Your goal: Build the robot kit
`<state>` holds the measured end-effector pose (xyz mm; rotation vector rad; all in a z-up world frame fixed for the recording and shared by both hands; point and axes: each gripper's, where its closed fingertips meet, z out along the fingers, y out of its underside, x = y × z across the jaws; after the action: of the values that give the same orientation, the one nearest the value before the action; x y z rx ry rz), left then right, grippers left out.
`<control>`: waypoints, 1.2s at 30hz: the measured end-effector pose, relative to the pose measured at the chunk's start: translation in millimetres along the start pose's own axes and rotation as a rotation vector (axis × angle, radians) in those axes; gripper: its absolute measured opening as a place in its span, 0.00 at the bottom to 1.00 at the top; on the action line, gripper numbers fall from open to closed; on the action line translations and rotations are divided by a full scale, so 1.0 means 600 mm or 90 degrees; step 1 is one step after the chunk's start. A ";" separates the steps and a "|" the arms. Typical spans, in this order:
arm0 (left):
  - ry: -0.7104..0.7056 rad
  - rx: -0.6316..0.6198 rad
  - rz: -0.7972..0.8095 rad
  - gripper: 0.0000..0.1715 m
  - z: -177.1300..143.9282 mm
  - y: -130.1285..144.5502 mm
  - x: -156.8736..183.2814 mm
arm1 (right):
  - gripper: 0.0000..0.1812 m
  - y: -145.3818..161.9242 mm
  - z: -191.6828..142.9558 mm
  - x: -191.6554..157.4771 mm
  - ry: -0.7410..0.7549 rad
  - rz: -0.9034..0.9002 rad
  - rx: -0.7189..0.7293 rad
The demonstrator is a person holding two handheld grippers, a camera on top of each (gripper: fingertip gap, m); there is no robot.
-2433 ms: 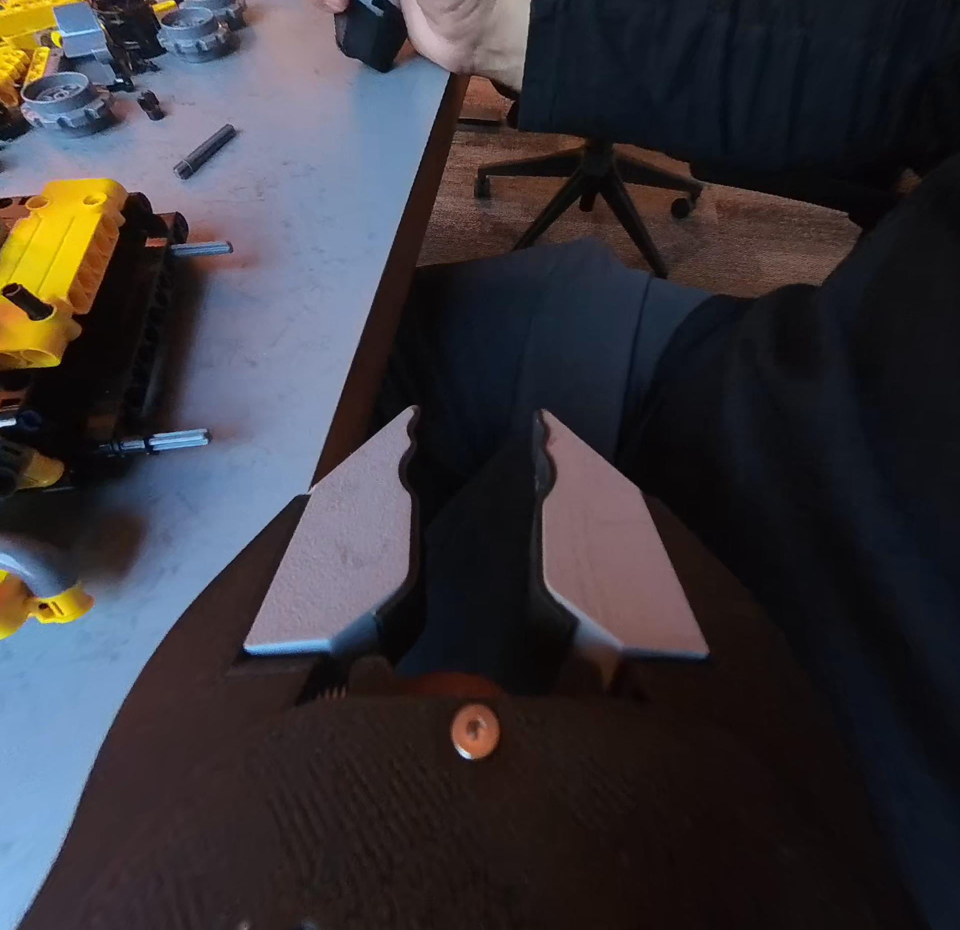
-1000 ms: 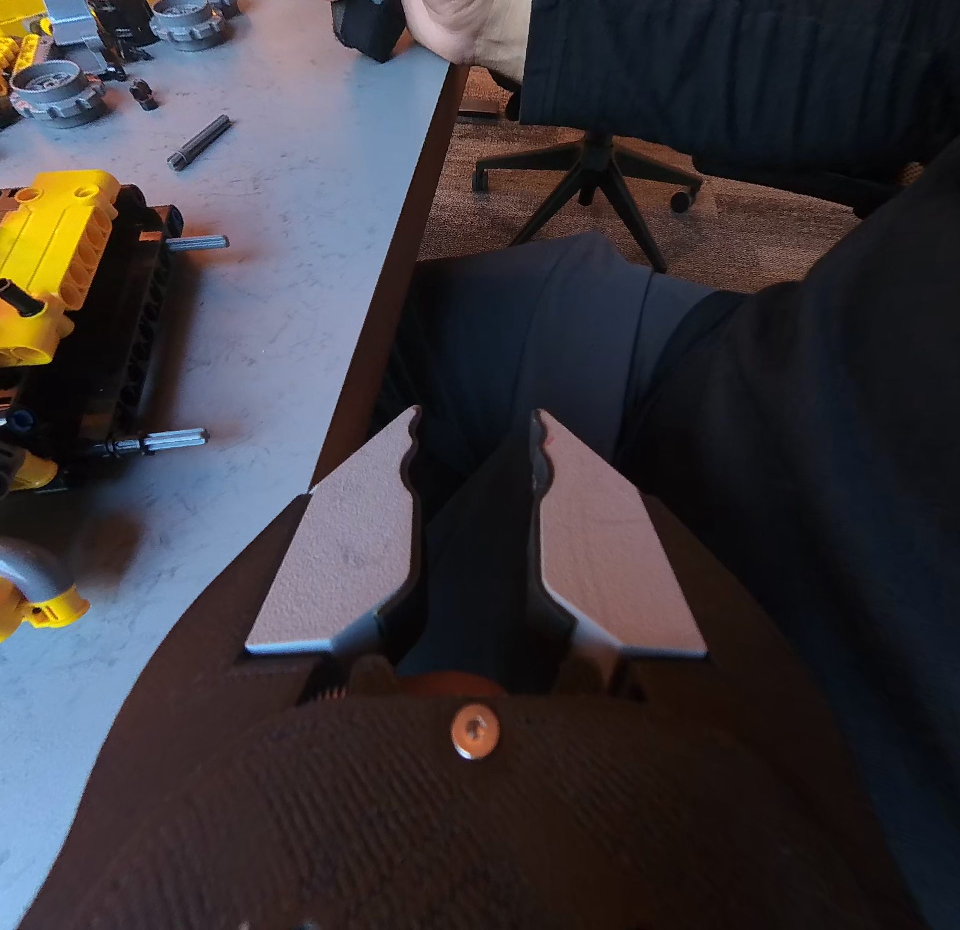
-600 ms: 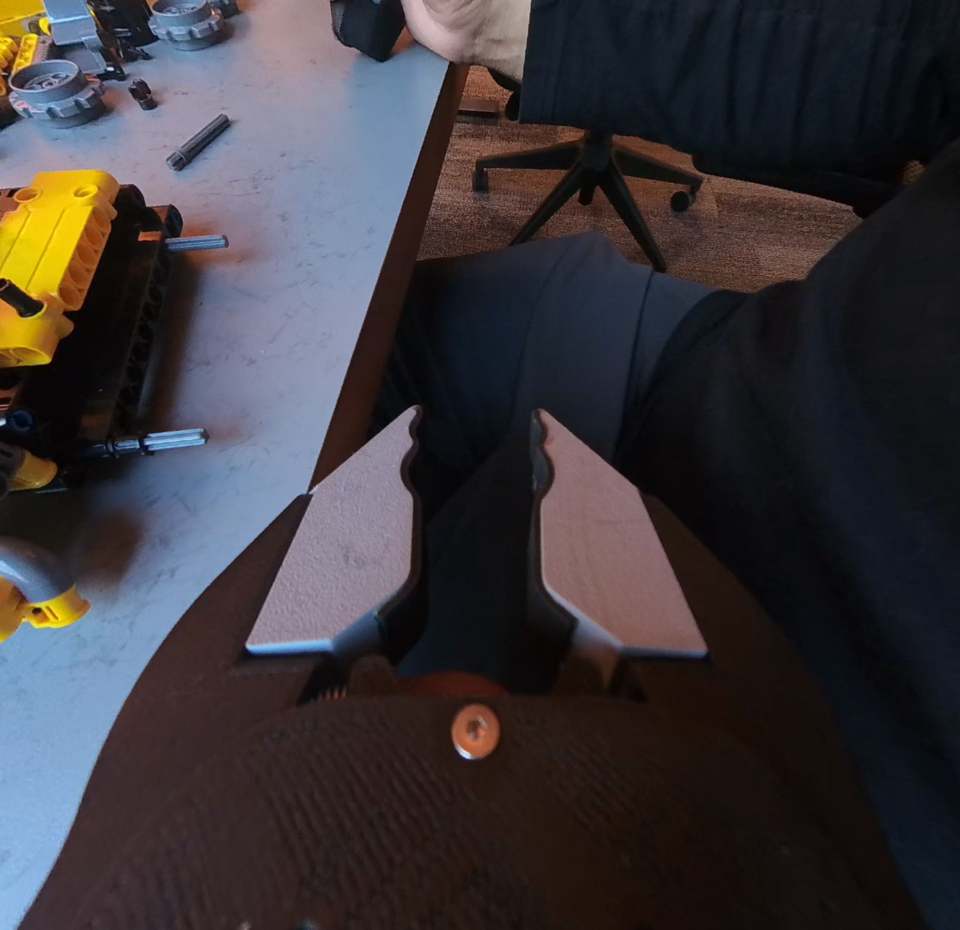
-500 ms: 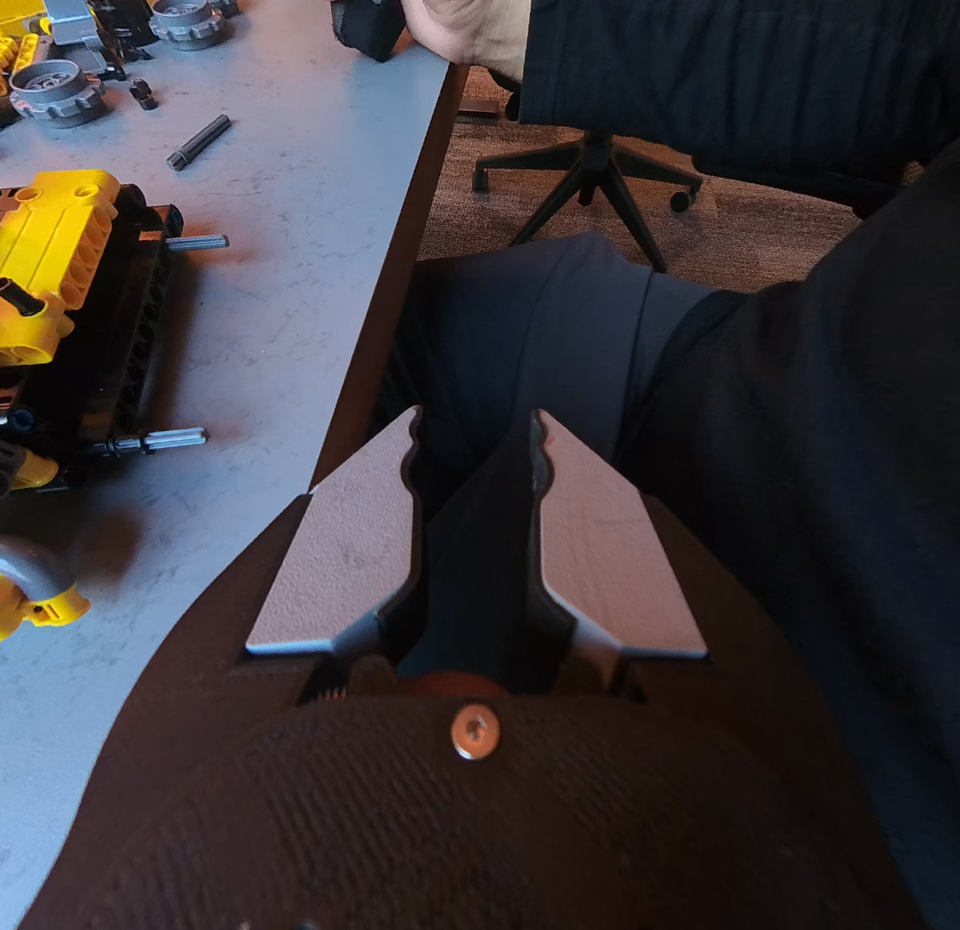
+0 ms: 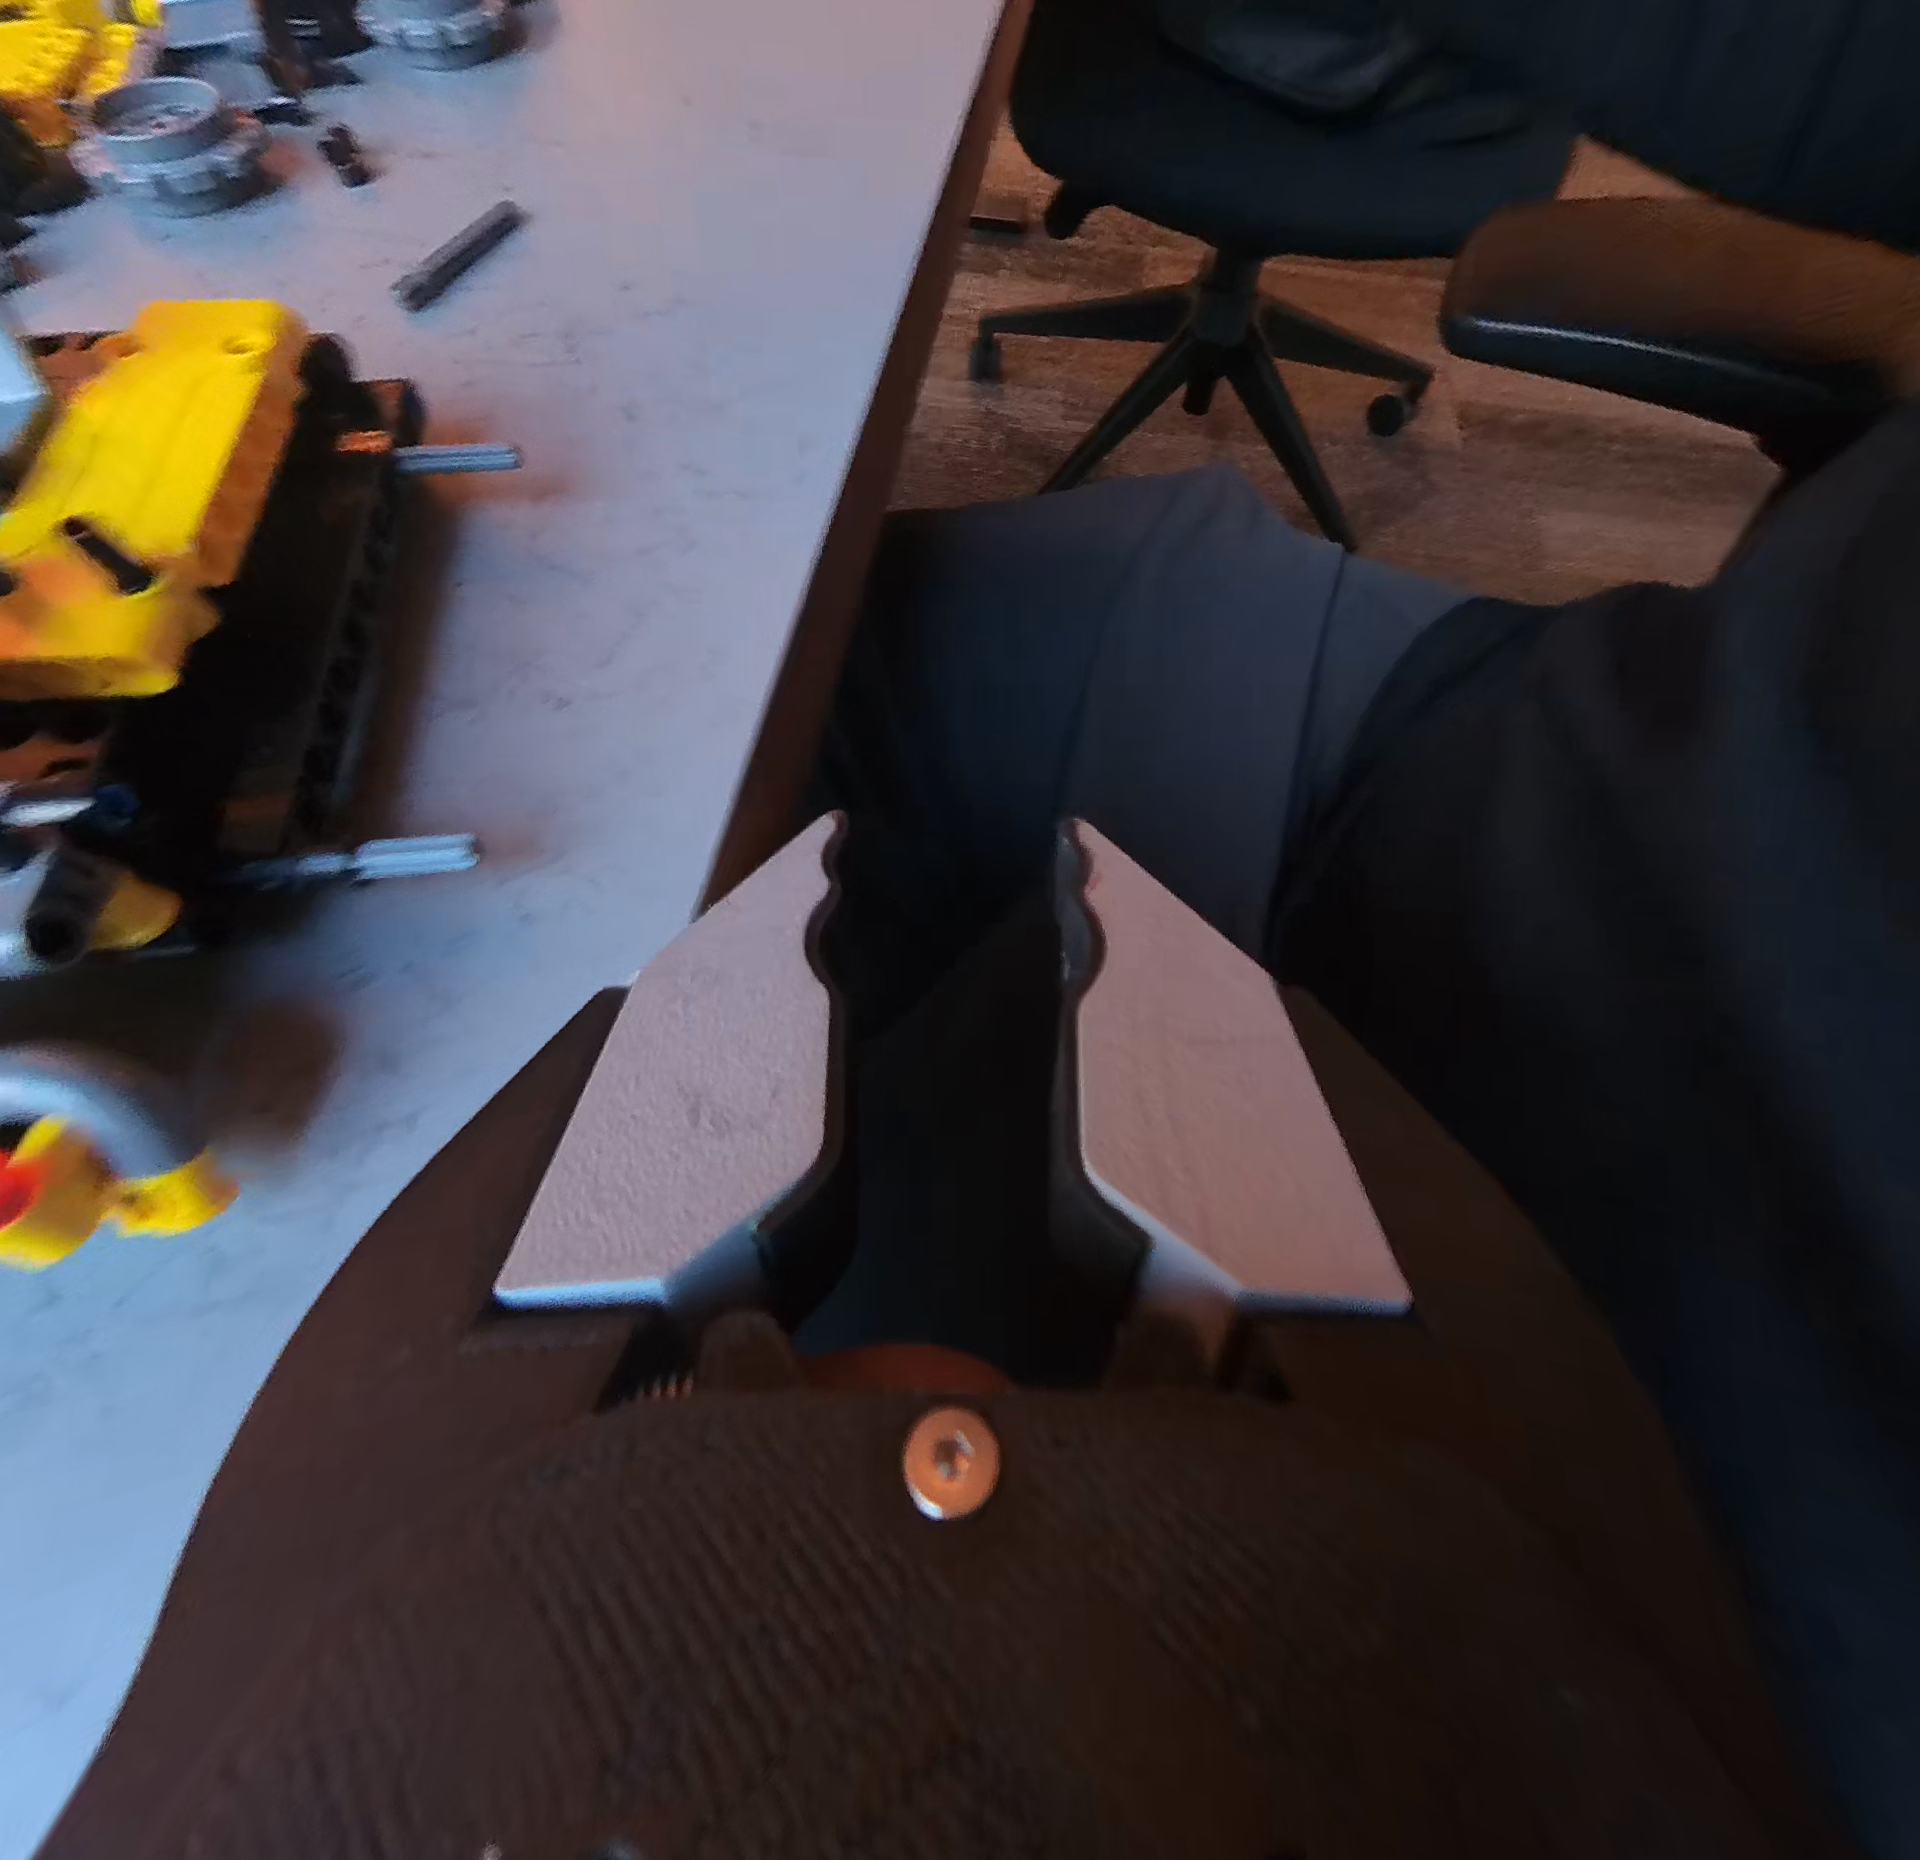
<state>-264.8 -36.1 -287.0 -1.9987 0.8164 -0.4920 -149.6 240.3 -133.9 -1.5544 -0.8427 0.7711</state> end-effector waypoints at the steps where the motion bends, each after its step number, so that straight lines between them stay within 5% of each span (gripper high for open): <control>1: 0.002 -0.001 0.007 0.20 0.002 0.000 0.003 | 0.23 0.017 0.000 0.001 -0.012 0.022 -0.025; 11: -0.023 -0.023 0.035 0.20 0.010 0.007 -0.003 | 0.25 0.139 0.075 -0.083 -0.136 -0.011 -0.243; 16: -0.031 -0.024 0.031 0.20 0.007 0.010 -0.007 | 0.25 0.171 0.094 -0.088 -0.111 -0.075 -0.303; 25: -0.008 -0.010 0.030 0.20 0.000 0.004 0.003 | 0.23 0.194 0.121 -0.056 -0.083 -0.099 -0.389; 36: 0.009 -0.008 0.016 0.20 -0.002 0.005 0.009 | 0.17 0.188 0.086 -0.120 -0.149 -0.114 -0.369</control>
<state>-262.9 -42.0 -288.7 -1.9962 0.8549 -0.4873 -219.9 195.6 -250.5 -1.8761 -1.4515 0.6127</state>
